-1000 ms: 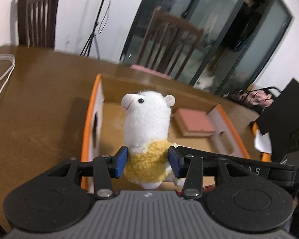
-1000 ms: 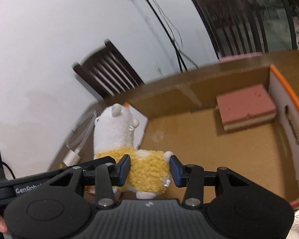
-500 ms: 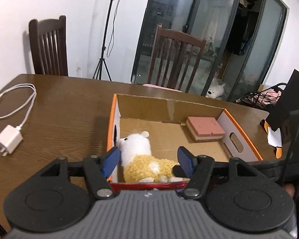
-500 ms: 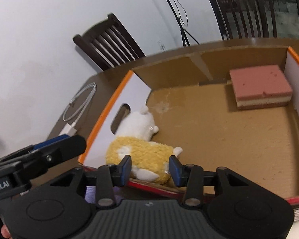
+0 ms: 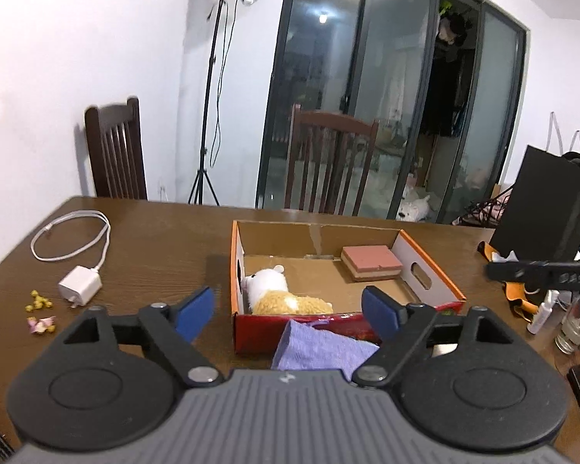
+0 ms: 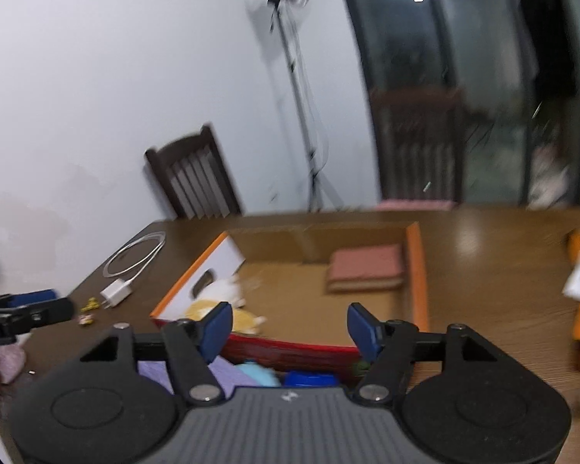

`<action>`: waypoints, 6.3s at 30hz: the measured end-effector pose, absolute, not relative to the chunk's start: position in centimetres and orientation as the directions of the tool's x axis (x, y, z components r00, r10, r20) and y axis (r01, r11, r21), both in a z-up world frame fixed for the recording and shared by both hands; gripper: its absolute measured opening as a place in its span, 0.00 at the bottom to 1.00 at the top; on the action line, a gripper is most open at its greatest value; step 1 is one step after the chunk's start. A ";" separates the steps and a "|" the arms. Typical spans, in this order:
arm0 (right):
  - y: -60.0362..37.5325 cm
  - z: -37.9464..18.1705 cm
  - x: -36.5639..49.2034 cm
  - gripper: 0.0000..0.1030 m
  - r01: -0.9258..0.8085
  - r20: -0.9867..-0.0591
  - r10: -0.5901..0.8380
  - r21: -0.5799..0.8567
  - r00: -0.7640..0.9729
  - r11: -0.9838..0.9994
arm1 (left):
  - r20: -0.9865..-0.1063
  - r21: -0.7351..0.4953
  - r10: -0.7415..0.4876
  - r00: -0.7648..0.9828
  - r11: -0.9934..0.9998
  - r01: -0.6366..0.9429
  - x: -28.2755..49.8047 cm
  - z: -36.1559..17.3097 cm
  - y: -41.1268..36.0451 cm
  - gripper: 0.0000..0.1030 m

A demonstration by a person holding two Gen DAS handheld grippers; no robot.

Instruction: Organize soft objects

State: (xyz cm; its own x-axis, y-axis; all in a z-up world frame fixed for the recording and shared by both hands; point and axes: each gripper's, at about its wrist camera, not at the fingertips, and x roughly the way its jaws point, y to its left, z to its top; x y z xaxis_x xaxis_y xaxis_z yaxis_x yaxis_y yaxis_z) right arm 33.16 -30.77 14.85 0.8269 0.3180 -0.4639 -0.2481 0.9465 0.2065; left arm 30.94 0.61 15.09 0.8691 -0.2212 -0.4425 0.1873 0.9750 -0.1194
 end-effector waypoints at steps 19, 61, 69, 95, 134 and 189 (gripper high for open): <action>-28.5 10.7 15.9 0.82 -0.330 -0.310 0.341 0.091 0.887 0.940 | -0.310 -0.054 -0.283 0.907 0.958 0.281 16.4 10.2 0.1 0.97; -30.8 4.2 24.0 0.18 -0.250 -0.463 0.302 0.173 0.833 0.953 | -0.459 -0.204 -0.484 0.745 0.874 0.441 22.2 7.8 -8.0 0.16; -28.9 9.9 32.8 0.18 -0.387 -0.427 0.437 0.204 0.791 0.899 | -0.459 -0.194 -0.392 0.797 0.920 0.341 36.9 12.4 -4.9 0.16; -23.5 9.4 60.6 0.54 -0.225 -0.616 0.266 0.145 0.741 0.964 | -0.637 -0.065 -0.168 0.752 0.984 0.165 58.4 9.4 -0.5 0.48; -26.2 4.6 21.0 0.76 -0.322 -0.394 0.375 0.195 0.839 0.926 | -0.436 -0.185 -0.287 0.853 0.956 0.227 22.9 7.0 3.1 0.59; -28.4 -0.1 17.6 0.41 -0.244 -0.537 0.263 0.109 0.802 0.964 | -0.510 -0.528 -0.537 0.673 0.812 0.248 20.5 -1.2 -3.6 0.44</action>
